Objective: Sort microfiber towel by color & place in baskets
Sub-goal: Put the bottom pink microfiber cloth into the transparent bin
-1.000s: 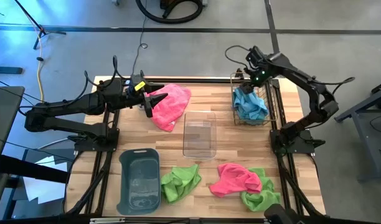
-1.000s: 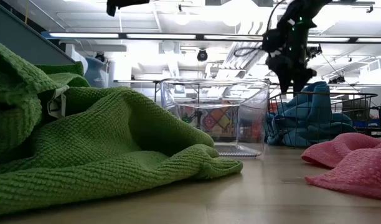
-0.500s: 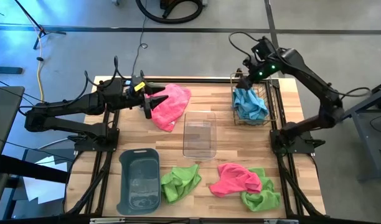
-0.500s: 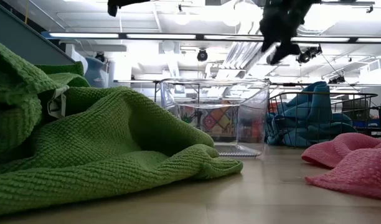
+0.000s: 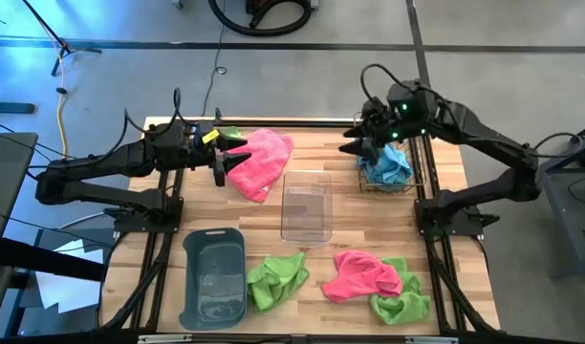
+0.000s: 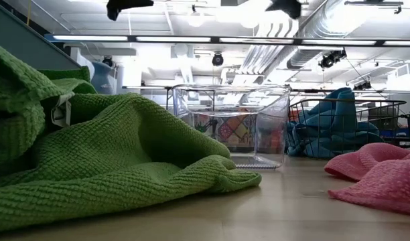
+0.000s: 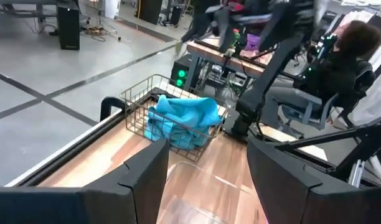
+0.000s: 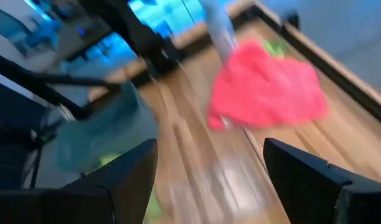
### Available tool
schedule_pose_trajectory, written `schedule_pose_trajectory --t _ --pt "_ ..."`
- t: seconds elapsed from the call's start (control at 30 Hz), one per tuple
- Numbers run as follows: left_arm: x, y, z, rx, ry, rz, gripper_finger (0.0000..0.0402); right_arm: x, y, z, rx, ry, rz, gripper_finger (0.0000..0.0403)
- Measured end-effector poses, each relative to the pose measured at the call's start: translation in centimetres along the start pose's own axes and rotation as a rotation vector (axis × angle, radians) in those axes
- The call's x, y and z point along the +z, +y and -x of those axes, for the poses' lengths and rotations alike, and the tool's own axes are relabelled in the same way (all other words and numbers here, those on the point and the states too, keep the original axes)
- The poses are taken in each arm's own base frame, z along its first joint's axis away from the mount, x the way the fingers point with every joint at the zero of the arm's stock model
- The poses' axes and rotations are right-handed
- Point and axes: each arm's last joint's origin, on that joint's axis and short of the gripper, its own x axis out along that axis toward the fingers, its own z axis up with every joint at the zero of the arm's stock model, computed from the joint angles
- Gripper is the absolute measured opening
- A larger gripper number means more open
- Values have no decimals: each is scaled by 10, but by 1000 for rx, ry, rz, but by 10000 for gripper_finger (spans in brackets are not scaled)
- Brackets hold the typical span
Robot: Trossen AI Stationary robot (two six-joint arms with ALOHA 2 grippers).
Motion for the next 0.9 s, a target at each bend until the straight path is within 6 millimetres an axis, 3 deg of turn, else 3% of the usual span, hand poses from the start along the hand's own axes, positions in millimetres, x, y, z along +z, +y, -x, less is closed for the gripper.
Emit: schedule_pose_trajectory --t 0.23,0.47,0.6,0.9 --pt "-5 2 4 15 56 -39 205 2 40 -20 34 -114 111 288" --pt "-3 0 4 -38 47 -97 205 -9 56 -27 10 -74 88 288" --pt "0 -2 4 -71 15 -92 205 -22 61 -26 -13 29 42 288" --pt "14 -8 1 -171 -109 101 205 -76 82 -16 -154 401 84 288"
